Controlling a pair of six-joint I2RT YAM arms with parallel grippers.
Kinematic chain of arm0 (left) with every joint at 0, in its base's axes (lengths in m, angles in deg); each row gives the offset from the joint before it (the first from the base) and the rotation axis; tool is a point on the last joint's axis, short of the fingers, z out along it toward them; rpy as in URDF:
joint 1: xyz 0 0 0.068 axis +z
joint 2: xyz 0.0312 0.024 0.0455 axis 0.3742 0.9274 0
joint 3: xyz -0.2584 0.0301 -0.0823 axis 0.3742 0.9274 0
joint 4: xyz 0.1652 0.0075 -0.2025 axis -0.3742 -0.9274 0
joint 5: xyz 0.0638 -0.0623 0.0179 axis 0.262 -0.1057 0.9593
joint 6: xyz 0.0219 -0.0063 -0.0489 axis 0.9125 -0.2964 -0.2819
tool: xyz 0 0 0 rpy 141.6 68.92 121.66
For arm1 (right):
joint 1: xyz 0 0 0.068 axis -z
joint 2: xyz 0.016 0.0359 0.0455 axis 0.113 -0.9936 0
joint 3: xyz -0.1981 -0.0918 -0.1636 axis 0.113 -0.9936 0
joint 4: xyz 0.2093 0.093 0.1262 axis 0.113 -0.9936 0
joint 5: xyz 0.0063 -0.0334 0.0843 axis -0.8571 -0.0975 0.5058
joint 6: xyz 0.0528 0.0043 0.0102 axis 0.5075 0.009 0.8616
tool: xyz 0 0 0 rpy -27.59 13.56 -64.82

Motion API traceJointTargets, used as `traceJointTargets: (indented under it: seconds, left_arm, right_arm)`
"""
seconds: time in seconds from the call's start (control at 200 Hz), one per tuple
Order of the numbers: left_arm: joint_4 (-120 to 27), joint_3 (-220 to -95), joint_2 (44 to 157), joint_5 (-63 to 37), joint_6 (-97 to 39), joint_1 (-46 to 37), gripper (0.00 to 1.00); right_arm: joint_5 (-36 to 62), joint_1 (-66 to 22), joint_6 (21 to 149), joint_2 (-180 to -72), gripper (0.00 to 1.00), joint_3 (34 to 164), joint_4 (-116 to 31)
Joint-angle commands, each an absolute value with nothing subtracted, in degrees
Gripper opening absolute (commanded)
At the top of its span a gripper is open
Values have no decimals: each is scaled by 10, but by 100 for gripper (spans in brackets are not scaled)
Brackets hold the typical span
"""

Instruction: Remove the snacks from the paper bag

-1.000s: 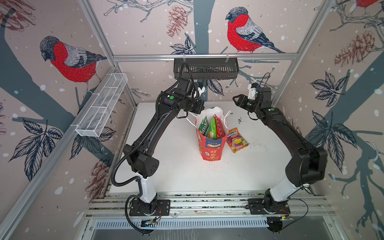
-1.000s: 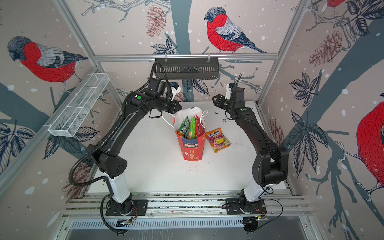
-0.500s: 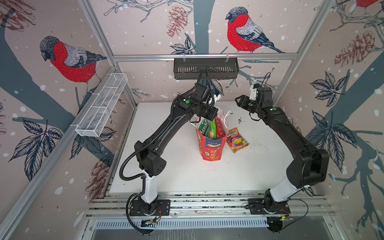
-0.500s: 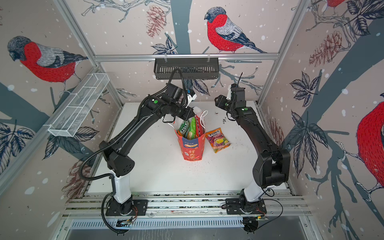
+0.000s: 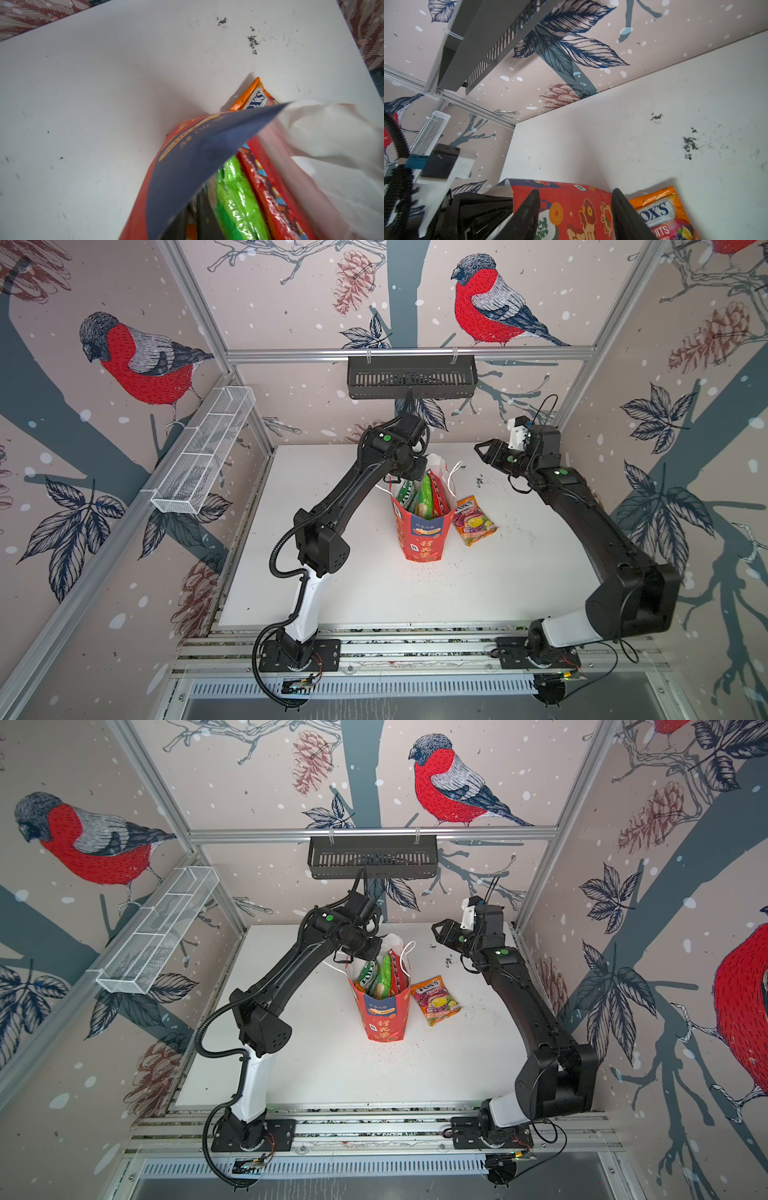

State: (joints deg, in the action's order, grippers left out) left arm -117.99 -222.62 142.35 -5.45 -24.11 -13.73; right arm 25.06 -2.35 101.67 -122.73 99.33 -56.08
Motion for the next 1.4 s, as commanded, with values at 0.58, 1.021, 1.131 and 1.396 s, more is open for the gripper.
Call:
traceJointTargets:
  seconds: [0.58,1.021,1.131,1.396]
  left_arm:
    - [-1220,-2228,1459,-31,-231,-134,24]
    - [-1223,-2221,1471,-27,-232,-129,29]
    - [-1223,-2219,1478,-43,-232,-125,28]
    - [-1213,-2221,1488,-101,-228,-120,8]
  right_arm:
    - [245,-17,1020,-1207,57,977,-533]
    - [247,-12,1017,-1201,57,969,-541]
    - [245,-10,1017,-1197,57,965,-543]
    - [236,-3,1010,-1188,57,965,-556]
